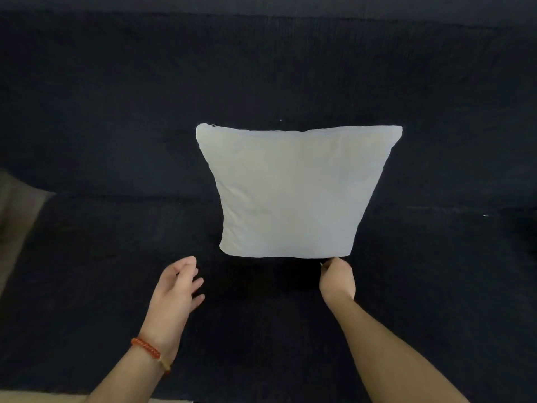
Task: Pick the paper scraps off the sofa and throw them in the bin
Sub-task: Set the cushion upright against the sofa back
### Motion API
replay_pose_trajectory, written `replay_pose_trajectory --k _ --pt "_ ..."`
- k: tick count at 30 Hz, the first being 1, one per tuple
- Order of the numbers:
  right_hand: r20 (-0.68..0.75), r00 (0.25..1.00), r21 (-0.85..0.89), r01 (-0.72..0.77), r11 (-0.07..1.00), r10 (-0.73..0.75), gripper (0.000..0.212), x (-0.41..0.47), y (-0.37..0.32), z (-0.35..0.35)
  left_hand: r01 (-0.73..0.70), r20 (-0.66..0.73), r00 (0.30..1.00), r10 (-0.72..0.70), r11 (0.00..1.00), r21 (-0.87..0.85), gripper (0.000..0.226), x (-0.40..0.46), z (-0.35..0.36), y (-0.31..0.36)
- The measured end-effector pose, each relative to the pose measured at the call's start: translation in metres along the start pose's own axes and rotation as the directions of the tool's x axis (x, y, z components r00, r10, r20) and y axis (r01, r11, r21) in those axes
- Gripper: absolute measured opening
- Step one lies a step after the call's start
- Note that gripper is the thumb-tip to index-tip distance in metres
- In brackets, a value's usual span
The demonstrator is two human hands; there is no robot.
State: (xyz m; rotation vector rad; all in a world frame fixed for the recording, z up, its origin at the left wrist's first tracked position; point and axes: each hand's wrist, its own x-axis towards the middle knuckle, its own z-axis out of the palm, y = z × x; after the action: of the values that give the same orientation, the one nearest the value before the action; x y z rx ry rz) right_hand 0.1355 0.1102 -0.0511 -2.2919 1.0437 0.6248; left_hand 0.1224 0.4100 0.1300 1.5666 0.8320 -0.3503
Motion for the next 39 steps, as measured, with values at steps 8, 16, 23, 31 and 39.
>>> replay_pose_trajectory --k 8,16,23,31,39 --pt "0.069 0.998 0.096 -0.003 0.995 -0.004 0.025 -0.017 -0.002 -0.013 0.097 -0.016 0.995 -0.097 0.995 -0.007 0.026 -0.038 -0.006 -0.038" --pt "0.207 0.967 0.518 0.018 0.855 -0.146 0.011 -0.142 -0.001 -0.074 0.099 0.186 0.975 -0.121 0.988 0.122 0.02 -0.098 0.026 -0.031" --pt "0.224 0.831 0.535 0.333 0.777 -0.51 0.009 -0.228 -0.056 -0.172 -0.126 0.301 0.946 0.121 0.992 -0.003 0.018 -0.146 0.07 0.047" --pt "0.234 0.711 0.328 0.585 0.742 -0.663 0.005 -0.278 -0.104 -0.225 -0.295 0.168 0.938 0.304 0.952 -0.08 0.012 -0.176 0.039 0.094" --pt "0.235 0.644 0.314 0.659 0.684 -0.728 0.004 -0.346 -0.172 -0.181 -0.275 0.046 0.957 0.287 0.945 -0.178 0.01 -0.165 -0.068 0.105"
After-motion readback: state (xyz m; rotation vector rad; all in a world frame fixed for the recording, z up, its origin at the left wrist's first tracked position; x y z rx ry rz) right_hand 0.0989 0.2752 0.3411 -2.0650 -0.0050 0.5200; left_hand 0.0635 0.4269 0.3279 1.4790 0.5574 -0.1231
